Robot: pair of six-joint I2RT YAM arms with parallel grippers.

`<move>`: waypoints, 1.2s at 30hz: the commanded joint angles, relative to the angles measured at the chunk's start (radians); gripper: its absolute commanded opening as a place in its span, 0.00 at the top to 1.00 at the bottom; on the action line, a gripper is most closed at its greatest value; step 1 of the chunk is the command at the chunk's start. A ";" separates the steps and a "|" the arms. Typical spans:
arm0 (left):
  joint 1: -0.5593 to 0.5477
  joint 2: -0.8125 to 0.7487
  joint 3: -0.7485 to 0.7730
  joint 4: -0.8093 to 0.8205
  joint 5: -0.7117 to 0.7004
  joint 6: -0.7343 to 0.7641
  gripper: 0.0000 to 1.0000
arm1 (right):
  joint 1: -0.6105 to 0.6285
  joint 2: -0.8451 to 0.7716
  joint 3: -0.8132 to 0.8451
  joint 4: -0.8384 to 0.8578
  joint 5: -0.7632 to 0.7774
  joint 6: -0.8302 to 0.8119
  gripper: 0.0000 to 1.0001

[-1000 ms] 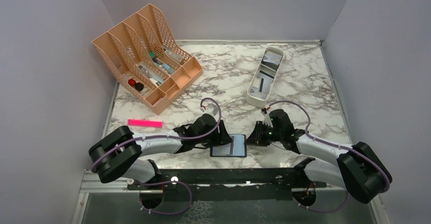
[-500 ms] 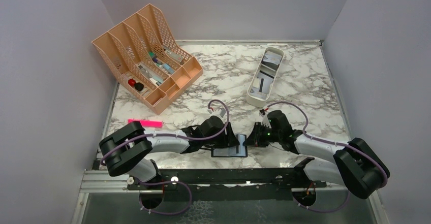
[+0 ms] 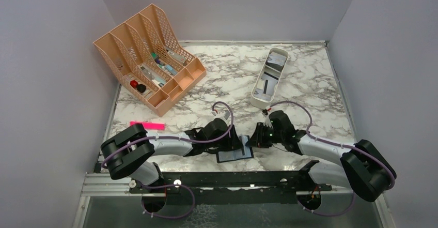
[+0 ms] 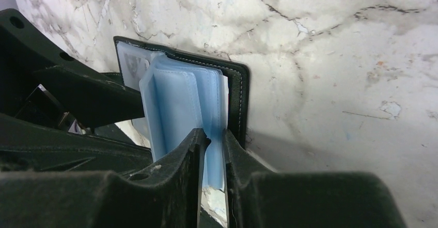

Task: Put the credit cards into the card holder
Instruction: Insert the credit card into the card holder, then turn over the card slot in the card holder.

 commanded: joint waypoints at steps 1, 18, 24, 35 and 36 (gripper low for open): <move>-0.009 0.012 0.011 0.071 0.045 0.005 0.48 | 0.044 -0.012 0.050 -0.055 0.068 -0.007 0.75; -0.008 -0.063 -0.031 0.076 0.021 0.044 0.45 | 0.174 -0.053 0.176 -0.223 0.186 -0.021 0.61; -0.008 -0.129 -0.029 -0.023 -0.026 0.059 0.43 | 0.224 -0.010 0.209 -0.232 0.211 -0.014 0.61; -0.008 -0.297 -0.066 -0.235 -0.160 0.067 0.43 | 0.267 0.063 0.229 -0.220 0.250 -0.002 0.61; -0.008 -0.307 -0.067 -0.258 -0.171 0.068 0.43 | 0.267 0.066 0.229 -0.224 0.259 -0.002 0.61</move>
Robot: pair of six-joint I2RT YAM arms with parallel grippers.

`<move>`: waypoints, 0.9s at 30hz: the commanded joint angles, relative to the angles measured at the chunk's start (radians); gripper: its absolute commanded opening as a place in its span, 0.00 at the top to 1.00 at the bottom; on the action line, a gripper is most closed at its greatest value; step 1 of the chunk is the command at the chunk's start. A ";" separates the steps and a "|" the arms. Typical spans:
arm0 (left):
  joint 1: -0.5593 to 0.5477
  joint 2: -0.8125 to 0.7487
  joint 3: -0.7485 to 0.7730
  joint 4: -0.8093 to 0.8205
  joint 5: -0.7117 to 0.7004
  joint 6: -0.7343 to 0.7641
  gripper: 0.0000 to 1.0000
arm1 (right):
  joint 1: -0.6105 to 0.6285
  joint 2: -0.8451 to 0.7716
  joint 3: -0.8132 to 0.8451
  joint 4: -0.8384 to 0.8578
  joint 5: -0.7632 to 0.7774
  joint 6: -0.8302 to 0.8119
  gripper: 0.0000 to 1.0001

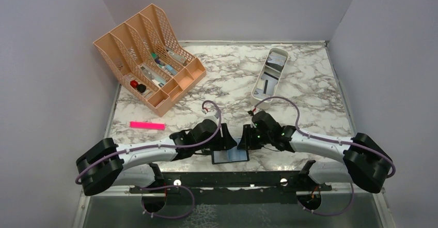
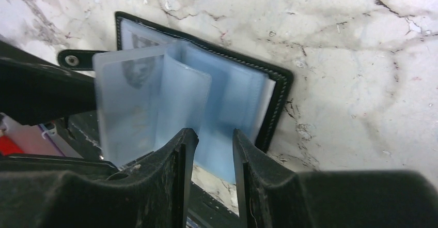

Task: Put the credit cards into the card holder
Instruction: Turn over the card slot in the card holder.

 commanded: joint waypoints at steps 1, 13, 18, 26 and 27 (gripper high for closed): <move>0.000 -0.058 -0.019 -0.131 -0.102 0.017 0.43 | 0.012 0.022 0.030 -0.014 0.057 0.009 0.62; 0.000 -0.124 -0.002 -0.366 -0.255 0.058 0.53 | 0.013 -0.076 0.066 -0.177 0.206 -0.004 0.62; 0.000 -0.094 -0.007 -0.373 -0.268 0.064 0.52 | 0.011 -0.098 0.133 -0.185 0.262 -0.151 0.54; 0.001 -0.050 -0.041 -0.261 -0.222 0.084 0.54 | -0.031 0.037 0.411 -0.238 0.432 -0.460 0.51; 0.003 -0.048 -0.048 -0.248 -0.221 0.085 0.57 | -0.052 0.061 0.445 -0.236 0.424 -0.497 0.51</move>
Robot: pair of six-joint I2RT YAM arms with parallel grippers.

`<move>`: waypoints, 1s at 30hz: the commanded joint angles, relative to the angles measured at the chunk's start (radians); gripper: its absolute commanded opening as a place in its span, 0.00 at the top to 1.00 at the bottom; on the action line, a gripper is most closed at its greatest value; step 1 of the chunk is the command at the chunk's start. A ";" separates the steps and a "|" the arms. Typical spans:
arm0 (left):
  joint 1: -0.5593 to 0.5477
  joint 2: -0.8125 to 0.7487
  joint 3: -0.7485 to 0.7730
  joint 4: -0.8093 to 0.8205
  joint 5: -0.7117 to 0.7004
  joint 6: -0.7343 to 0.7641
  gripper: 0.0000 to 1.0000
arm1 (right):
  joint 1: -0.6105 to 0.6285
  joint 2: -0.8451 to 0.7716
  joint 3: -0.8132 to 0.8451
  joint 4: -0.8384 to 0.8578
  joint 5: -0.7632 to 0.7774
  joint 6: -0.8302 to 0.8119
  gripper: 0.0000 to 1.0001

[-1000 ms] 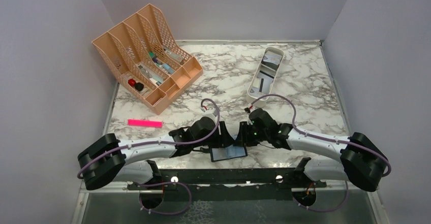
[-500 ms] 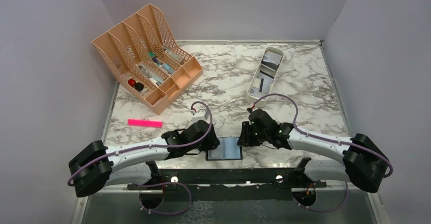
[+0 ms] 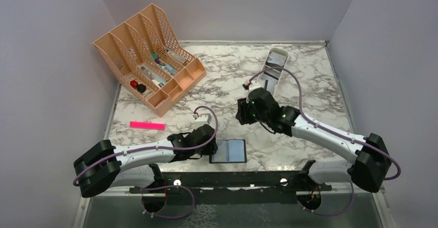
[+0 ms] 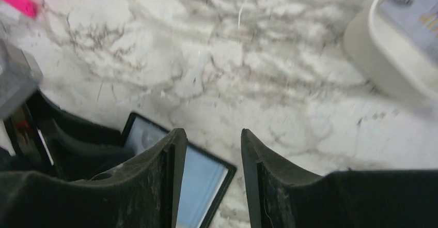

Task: Put the credit cards into the card holder
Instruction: Turn over the card slot in the card holder, then pick up the credit card from the storage box.

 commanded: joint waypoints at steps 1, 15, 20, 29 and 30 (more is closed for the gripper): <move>0.006 0.007 -0.026 0.092 0.005 0.025 0.60 | -0.070 0.094 0.149 -0.032 0.080 -0.233 0.51; 0.044 0.009 0.001 0.151 0.078 0.069 0.68 | -0.475 0.379 0.431 0.069 -0.065 -0.672 0.52; 0.044 -0.106 0.088 0.032 0.008 0.128 0.54 | -0.561 0.515 0.557 0.071 -0.057 -0.851 0.51; 0.046 -0.312 0.211 -0.070 -0.146 0.344 0.46 | -0.643 0.727 0.702 0.129 -0.076 -1.093 0.52; 0.046 -0.325 0.217 -0.075 -0.165 0.361 0.46 | -0.645 0.742 0.701 0.149 -0.075 -1.122 0.52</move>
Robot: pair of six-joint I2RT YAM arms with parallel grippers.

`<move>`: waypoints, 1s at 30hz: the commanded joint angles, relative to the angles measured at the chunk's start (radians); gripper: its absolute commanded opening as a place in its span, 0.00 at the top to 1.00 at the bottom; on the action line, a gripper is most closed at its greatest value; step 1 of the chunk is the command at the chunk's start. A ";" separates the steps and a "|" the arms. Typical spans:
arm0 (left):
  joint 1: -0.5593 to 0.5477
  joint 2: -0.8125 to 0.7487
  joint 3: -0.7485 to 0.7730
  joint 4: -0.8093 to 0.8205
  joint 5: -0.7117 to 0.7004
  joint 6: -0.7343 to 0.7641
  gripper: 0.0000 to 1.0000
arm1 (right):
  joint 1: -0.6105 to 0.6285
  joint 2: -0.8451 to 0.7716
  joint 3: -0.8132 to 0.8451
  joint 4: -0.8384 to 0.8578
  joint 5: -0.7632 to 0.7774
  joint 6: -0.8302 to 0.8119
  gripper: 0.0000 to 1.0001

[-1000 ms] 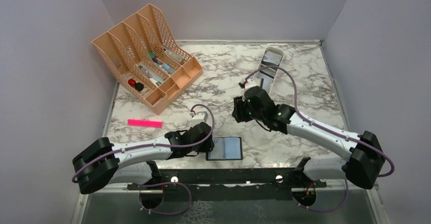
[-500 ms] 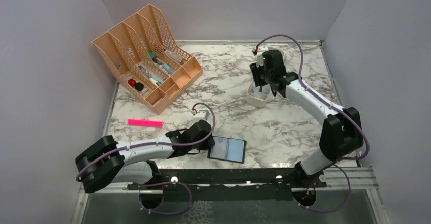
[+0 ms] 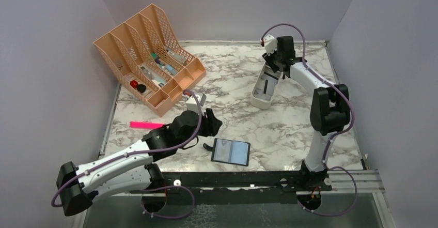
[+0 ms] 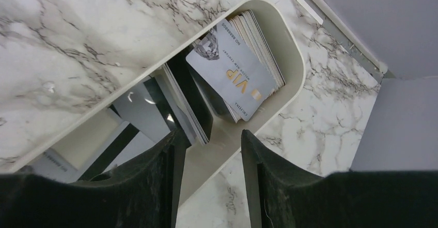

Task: Put the credit cards into the card holder
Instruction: Pick up the credit card from the storage box.

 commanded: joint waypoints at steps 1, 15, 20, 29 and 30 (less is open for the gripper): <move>0.005 -0.074 0.040 -0.067 -0.127 0.143 0.45 | -0.015 0.065 0.023 0.094 -0.021 -0.183 0.52; 0.005 -0.199 0.012 -0.096 -0.189 0.142 0.43 | -0.016 0.177 -0.034 0.297 -0.034 -0.434 0.51; 0.005 -0.201 0.020 -0.090 -0.194 0.147 0.42 | -0.016 0.188 -0.040 0.309 -0.048 -0.449 0.50; 0.005 -0.203 0.014 -0.091 -0.191 0.148 0.41 | -0.020 0.253 -0.006 0.326 -0.049 -0.470 0.51; 0.004 -0.204 0.013 -0.092 -0.193 0.149 0.41 | -0.020 0.259 0.001 0.320 -0.046 -0.464 0.52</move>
